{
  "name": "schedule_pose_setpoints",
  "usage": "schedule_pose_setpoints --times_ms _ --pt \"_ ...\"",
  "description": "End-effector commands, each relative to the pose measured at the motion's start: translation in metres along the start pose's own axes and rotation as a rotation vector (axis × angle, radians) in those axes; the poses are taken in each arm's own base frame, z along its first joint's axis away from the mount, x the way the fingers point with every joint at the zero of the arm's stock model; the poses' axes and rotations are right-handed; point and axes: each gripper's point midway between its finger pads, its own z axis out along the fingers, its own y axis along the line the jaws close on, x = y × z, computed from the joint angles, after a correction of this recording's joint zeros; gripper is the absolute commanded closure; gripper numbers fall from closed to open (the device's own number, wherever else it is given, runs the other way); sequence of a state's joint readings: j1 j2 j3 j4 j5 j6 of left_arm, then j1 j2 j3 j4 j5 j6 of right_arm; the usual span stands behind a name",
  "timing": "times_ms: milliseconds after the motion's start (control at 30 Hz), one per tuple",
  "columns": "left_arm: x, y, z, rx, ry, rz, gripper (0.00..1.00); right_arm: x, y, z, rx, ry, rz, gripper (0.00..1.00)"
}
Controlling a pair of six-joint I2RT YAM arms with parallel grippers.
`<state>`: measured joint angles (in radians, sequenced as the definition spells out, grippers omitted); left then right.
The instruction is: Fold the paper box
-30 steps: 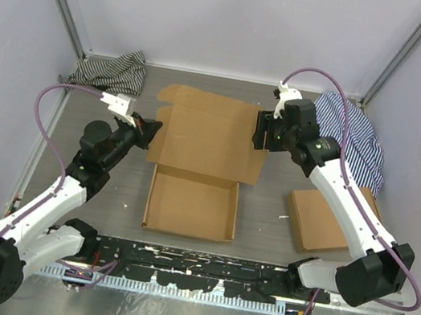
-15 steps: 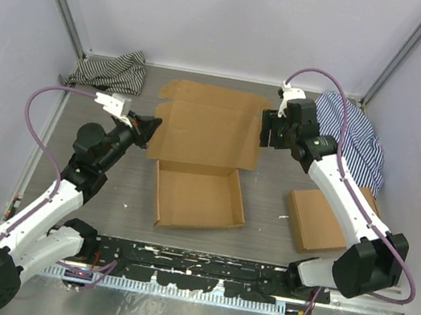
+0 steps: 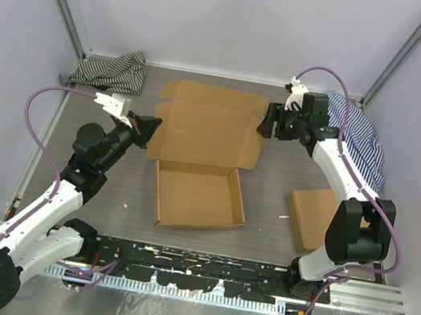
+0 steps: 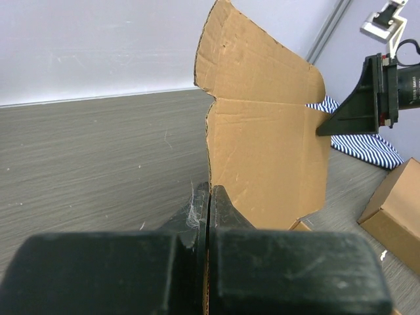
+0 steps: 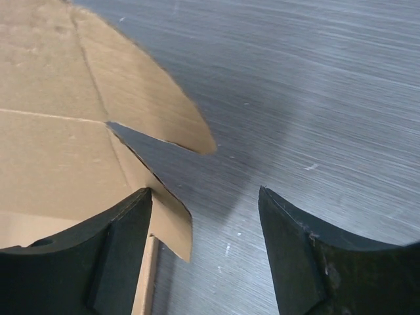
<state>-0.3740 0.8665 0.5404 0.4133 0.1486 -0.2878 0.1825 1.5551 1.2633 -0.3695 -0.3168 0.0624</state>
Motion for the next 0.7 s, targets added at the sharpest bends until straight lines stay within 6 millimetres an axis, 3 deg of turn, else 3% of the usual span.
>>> schedule_pose_setpoints --times_ms 0,167,300,433,667 --pt "-0.012 -0.003 0.002 0.015 -0.044 0.021 1.0 -0.037 0.046 -0.007 -0.241 -0.104 -0.092 0.31" --pt "-0.01 -0.002 0.004 0.01 -0.035 0.018 1.0 -0.034 0.062 -0.008 -0.34 -0.078 -0.083 0.42" --pt "-0.007 0.001 0.006 -0.004 -0.019 0.014 1.0 -0.03 0.065 -0.006 -0.327 -0.057 -0.065 0.62" --pt "-0.006 0.003 0.007 -0.019 -0.004 0.011 1.0 -0.025 0.062 -0.001 -0.222 -0.039 -0.07 0.84" --pt "-0.008 0.005 0.008 -0.042 0.016 0.005 1.0 -0.022 0.075 0.001 -0.036 -0.067 -0.122 0.99"
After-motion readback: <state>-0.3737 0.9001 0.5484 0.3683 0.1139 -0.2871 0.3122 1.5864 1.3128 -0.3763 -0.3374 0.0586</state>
